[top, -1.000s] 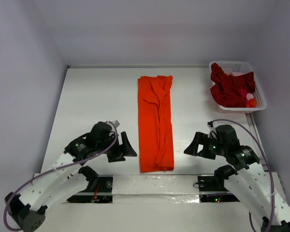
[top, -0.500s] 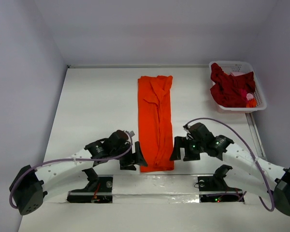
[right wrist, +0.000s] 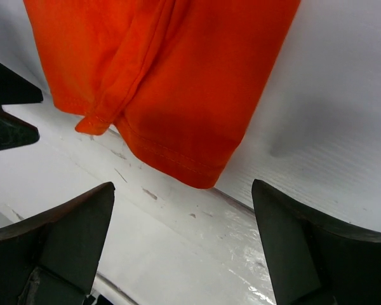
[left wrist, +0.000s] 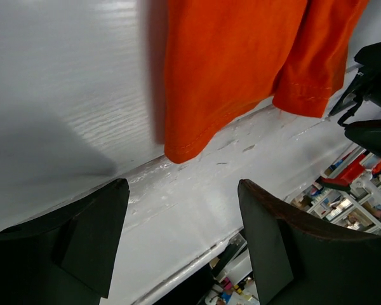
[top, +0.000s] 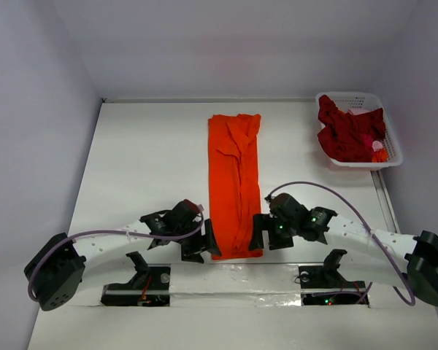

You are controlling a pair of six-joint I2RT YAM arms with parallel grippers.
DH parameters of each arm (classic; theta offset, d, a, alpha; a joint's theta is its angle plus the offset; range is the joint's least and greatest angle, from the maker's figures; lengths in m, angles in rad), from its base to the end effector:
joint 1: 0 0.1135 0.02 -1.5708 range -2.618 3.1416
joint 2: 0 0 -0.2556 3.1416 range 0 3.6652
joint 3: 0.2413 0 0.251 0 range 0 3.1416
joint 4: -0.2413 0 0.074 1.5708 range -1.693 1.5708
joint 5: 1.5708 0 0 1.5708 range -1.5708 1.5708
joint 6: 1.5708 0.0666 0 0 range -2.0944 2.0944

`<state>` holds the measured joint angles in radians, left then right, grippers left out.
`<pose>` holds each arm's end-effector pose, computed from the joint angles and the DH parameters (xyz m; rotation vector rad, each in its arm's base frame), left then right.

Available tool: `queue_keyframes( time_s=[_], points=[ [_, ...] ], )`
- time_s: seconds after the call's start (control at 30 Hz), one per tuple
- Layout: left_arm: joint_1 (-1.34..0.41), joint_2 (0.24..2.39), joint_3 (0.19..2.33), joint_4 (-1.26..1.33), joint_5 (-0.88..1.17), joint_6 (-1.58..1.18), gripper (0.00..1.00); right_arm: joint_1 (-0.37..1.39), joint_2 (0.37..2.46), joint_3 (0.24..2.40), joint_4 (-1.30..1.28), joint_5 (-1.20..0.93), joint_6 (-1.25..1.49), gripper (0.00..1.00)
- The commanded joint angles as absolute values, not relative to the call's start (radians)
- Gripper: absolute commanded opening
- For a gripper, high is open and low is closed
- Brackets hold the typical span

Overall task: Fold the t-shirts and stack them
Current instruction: Fold the tshirt

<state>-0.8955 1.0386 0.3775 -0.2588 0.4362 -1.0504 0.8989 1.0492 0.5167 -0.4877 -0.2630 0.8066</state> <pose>0.1036 -0.1744 0.1246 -0.0081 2.9027 -1.1685 0.1143 0.1716 0.1452 -0.2378 2.8417 0.8542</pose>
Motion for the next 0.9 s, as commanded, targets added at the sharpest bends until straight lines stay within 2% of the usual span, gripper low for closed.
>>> queue_keyframes(
  time_s=[0.0,0.23,0.53,0.87],
  points=[
    [-0.897,1.063,0.426,-0.219,0.426,-1.025,0.66,0.907,1.045,0.557,-0.43,-0.21,0.851,0.94],
    [-0.897,1.075,0.37,-0.126,0.451,-1.078,0.65,0.907,1.031,0.474,-0.362,-0.23,0.911,0.91],
    [-0.897,1.135,0.451,-0.216,0.374,-1.058,0.64,0.907,1.12,0.512,-0.393,-0.196,0.887,0.86],
    [-0.897,1.158,0.373,-0.126,0.399,-1.092,0.61,0.907,1.138,0.48,-0.347,-0.215,0.914,0.84]
  ],
)
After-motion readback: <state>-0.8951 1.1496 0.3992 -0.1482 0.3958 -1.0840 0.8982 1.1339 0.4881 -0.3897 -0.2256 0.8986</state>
